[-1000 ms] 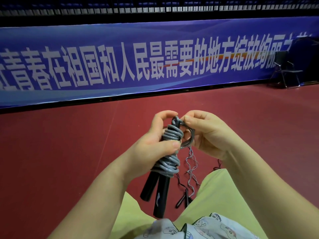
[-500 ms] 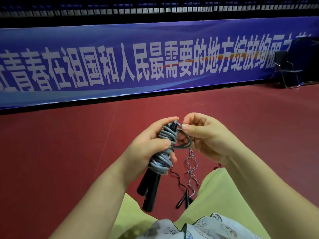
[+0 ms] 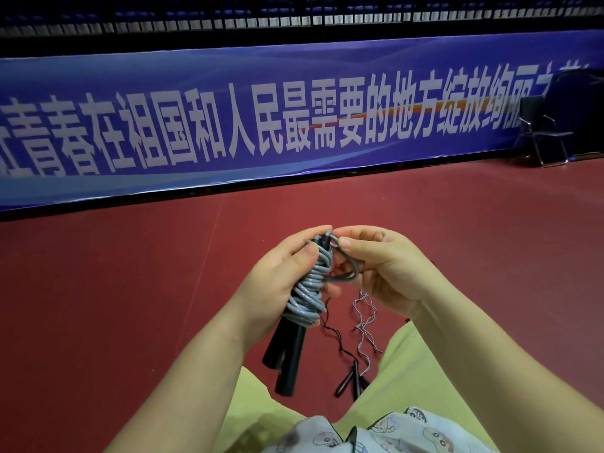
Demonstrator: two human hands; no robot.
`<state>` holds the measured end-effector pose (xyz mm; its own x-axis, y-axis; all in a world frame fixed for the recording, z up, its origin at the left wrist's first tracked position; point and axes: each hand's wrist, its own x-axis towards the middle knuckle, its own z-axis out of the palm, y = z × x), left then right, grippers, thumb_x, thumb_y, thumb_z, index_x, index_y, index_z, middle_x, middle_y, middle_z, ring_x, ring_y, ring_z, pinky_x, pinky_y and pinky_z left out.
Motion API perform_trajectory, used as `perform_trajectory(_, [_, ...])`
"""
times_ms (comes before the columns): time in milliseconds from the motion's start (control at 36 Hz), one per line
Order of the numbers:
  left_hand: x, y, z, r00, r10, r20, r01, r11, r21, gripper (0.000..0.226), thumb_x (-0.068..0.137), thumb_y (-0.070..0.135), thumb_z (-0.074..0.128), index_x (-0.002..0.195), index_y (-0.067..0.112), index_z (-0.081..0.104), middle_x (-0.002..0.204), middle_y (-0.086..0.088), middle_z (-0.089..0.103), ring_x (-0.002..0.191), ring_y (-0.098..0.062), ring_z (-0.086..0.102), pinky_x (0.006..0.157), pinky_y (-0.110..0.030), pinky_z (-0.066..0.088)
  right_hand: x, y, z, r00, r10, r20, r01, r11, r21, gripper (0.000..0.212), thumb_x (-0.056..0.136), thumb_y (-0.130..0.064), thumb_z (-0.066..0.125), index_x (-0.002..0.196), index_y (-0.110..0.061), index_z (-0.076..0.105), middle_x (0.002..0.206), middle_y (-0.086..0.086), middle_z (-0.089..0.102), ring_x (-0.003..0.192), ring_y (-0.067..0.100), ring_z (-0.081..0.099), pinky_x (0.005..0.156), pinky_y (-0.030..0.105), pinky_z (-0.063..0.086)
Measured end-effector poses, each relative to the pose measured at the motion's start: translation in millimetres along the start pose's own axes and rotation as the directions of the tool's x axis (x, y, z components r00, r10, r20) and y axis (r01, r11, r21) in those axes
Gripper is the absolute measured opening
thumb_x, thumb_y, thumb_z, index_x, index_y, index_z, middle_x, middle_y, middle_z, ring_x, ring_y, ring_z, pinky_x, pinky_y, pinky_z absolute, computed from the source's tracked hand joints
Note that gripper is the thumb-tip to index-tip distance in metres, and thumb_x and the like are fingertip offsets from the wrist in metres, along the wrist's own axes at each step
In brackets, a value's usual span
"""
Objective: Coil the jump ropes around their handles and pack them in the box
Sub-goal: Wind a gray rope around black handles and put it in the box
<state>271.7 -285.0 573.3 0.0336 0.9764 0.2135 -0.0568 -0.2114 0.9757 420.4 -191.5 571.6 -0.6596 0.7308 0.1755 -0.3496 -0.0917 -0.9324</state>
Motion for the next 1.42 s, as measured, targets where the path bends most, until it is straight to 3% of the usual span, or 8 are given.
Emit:
perform_trajectory(83, [0, -1, 5, 1.0, 0.025, -0.015, -0.024, 0.999, 0.025, 0.047, 0.082, 0.032, 0.05, 0.128, 0.024, 0.053, 0.088, -0.017, 0.064, 0.057, -0.017, 0.064, 0.046, -0.026, 0.048, 0, -2, 1, 0.999, 0.015, -0.03, -0.015, 1.0, -0.001, 0.041, 0.077, -0.01, 0.066, 0.113, 0.009, 0.061, 0.086, 0.016, 0.067, 0.07, 0.023, 0.062, 0.061, 0.027, 0.056])
perform_trajectory(222, [2, -8, 8, 0.993, 0.097, -0.06, -0.091, 0.992, 0.092, 0.041, 0.082, 0.032, 0.05, 0.123, 0.032, 0.053, 0.113, -0.015, 0.061, 0.076, -0.023, 0.069, 0.054, -0.026, 0.051, 0, -4, 2, 0.998, -0.004, -0.066, 0.002, 1.0, -0.021, 0.01, 0.087, 0.0, 0.06, 0.095, -0.004, 0.065, 0.07, 0.007, 0.068, 0.058, 0.015, 0.063, 0.057, 0.025, 0.054])
perform_trajectory(583, [1, -3, -5, 0.999, 0.033, 0.029, -0.034, 0.999, 0.036, 0.03, 0.086, 0.027, 0.052, 0.114, 0.032, 0.061, 0.104, -0.009, 0.066, 0.082, -0.036, 0.069, 0.047, -0.032, 0.051, 1, -16, 0, 0.993, 0.028, 0.113, -0.014, 0.993, -0.119, 0.022, 0.077, -0.004, 0.065, 0.099, -0.002, 0.065, 0.076, 0.007, 0.067, 0.062, 0.013, 0.062, 0.059, 0.024, 0.054])
perform_trajectory(861, [4, -11, -1, 0.999, -0.006, 0.05, -0.004, 0.98, 0.198, 0.034, 0.083, 0.026, 0.051, 0.117, 0.032, 0.056, 0.116, -0.019, 0.058, 0.084, -0.028, 0.07, 0.055, -0.028, 0.051, 4, -8, -7, 0.999, 0.032, 0.007, -0.029, 0.971, -0.238, 0.012, 0.088, 0.008, 0.057, 0.087, -0.004, 0.061, 0.069, 0.007, 0.063, 0.057, 0.014, 0.06, 0.054, 0.024, 0.052])
perform_trajectory(1000, [6, -11, -3, 0.999, 0.037, -0.006, -0.036, 0.996, 0.081, 0.038, 0.084, 0.027, 0.053, 0.122, 0.025, 0.053, 0.109, -0.019, 0.062, 0.079, -0.029, 0.069, 0.049, -0.028, 0.05, 3, -5, -4, 1.0, -0.028, 0.01, 0.029, 0.985, -0.17, 0.007, 0.086, -0.001, 0.062, 0.085, -0.008, 0.059, 0.065, 0.003, 0.063, 0.056, 0.011, 0.059, 0.053, 0.02, 0.05])
perform_trajectory(1111, [5, -14, -3, 0.999, 0.02, -0.047, -0.022, 0.999, -0.041, 0.042, 0.082, 0.029, 0.054, 0.122, 0.017, 0.049, 0.097, -0.009, 0.067, 0.076, -0.029, 0.067, 0.043, -0.03, 0.049, -5, 1, -5, 0.998, -0.06, 0.03, 0.063, 0.994, -0.085, 0.01, 0.083, -0.012, 0.062, 0.092, -0.007, 0.061, 0.076, 0.006, 0.066, 0.066, 0.013, 0.063, 0.064, 0.024, 0.055])
perform_trajectory(1306, [3, -14, 0, 0.999, -0.011, -0.032, 0.009, 0.998, -0.061, 0.031, 0.089, 0.032, 0.058, 0.115, 0.015, 0.053, 0.086, -0.011, 0.067, 0.072, -0.028, 0.065, 0.045, -0.031, 0.049, -9, 6, -2, 0.966, -0.241, -0.092, 0.195, 0.917, -0.348, 0.013, 0.081, -0.002, 0.069, 0.082, -0.015, 0.071, 0.081, 0.011, 0.071, 0.077, 0.024, 0.066, 0.086, 0.053, 0.054])
perform_trajectory(1417, [3, -7, -2, 0.999, -0.034, 0.02, 0.037, 0.986, -0.165, 0.036, 0.085, 0.031, 0.058, 0.116, 0.013, 0.054, 0.087, -0.01, 0.067, 0.075, -0.029, 0.065, 0.044, -0.03, 0.049, -9, -3, 1, 0.957, -0.283, -0.063, 0.237, 0.89, -0.389, 0.015, 0.076, -0.009, 0.076, 0.075, -0.024, 0.075, 0.079, 0.007, 0.073, 0.076, 0.022, 0.067, 0.085, 0.052, 0.055])
